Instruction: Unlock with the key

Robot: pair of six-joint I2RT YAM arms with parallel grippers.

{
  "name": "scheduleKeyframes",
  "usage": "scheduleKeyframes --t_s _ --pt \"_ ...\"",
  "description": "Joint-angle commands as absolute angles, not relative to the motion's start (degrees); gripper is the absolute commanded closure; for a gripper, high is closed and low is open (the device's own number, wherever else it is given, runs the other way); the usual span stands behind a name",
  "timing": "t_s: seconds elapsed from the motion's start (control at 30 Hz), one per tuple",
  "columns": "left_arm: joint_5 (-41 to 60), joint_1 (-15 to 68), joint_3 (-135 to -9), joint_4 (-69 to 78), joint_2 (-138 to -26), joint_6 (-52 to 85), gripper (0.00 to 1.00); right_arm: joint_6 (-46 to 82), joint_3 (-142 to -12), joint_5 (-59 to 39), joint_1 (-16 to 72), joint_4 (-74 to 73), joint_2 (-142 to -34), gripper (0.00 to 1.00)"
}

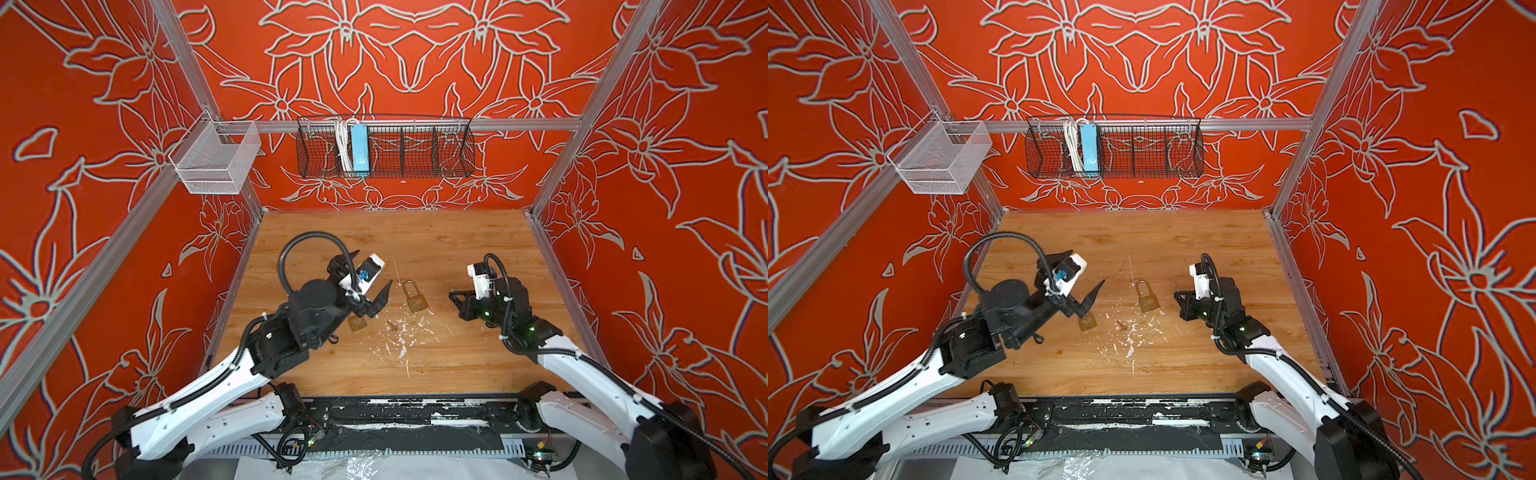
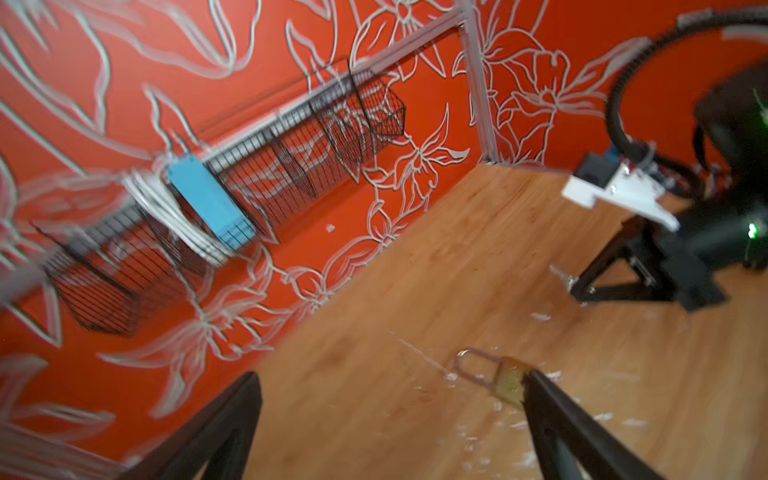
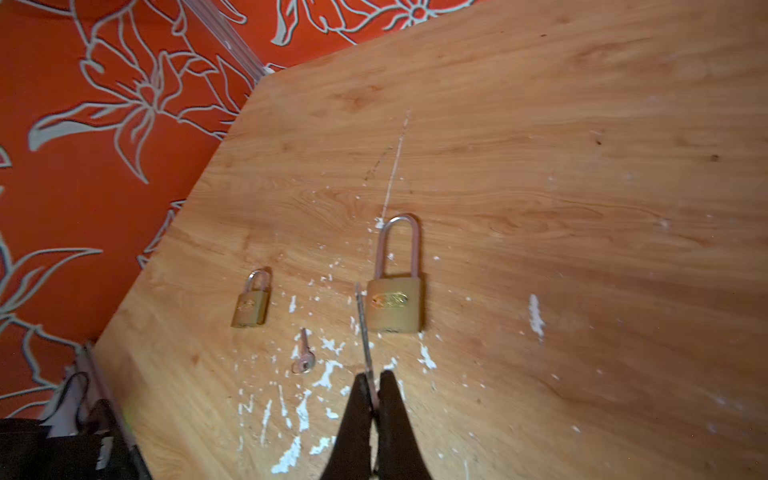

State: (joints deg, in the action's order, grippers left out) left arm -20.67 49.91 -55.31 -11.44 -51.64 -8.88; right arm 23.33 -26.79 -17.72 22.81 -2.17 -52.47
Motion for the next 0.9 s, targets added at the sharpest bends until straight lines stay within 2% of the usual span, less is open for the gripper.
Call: scheduleKeyframes --t_s 0.0,0.13,0.23,0.27,0.33,0.4,0.53,0.67,0.87 --pt "-18.31 47.34 -54.15 -16.71 -59.73 33.78 0.03 20.05 -23.52 -10.75 22.51 -1.62 -46.95 1.0" --pt "-24.46 46.93 -60.28 -25.08 -68.99 57.52 0.03 21.34 -15.65 -9.09 22.5 -7.9 -39.63 1.0" --pt "-24.82 47.02 -64.5 -28.56 -75.41 63.09 0.02 20.62 -14.52 -5.65 22.5 -6.02 -35.69 1.0" --pt "-24.6 47.15 -64.93 -27.78 -77.26 63.31 0.03 20.73 -13.68 -4.65 22.48 -6.51 -34.66 1.0" --pt "-24.38 47.16 -67.66 -30.69 -81.96 65.76 0.16 20.96 -12.93 -3.91 22.5 -6.68 -33.33 1.0" --pt "-22.05 46.41 -73.98 -38.08 -88.48 67.72 0.2 20.81 -12.17 -4.69 22.49 -7.52 -32.55 1.0" --pt "-18.74 46.32 -85.57 -48.23 -100.56 66.01 0.17 21.27 -12.16 -4.78 22.48 -5.09 -31.55 1.0" --pt "-14.86 46.32 -93.18 -50.98 -110.88 65.17 0.13 23.62 -12.79 -12.79 22.5 0.19 -28.87 1.0" --pt "-12.09 46.41 -119.9 -71.09 -131.62 63.92 0.09 22.26 -12.02 -21.37 22.42 4.7 -25.54 1.0"
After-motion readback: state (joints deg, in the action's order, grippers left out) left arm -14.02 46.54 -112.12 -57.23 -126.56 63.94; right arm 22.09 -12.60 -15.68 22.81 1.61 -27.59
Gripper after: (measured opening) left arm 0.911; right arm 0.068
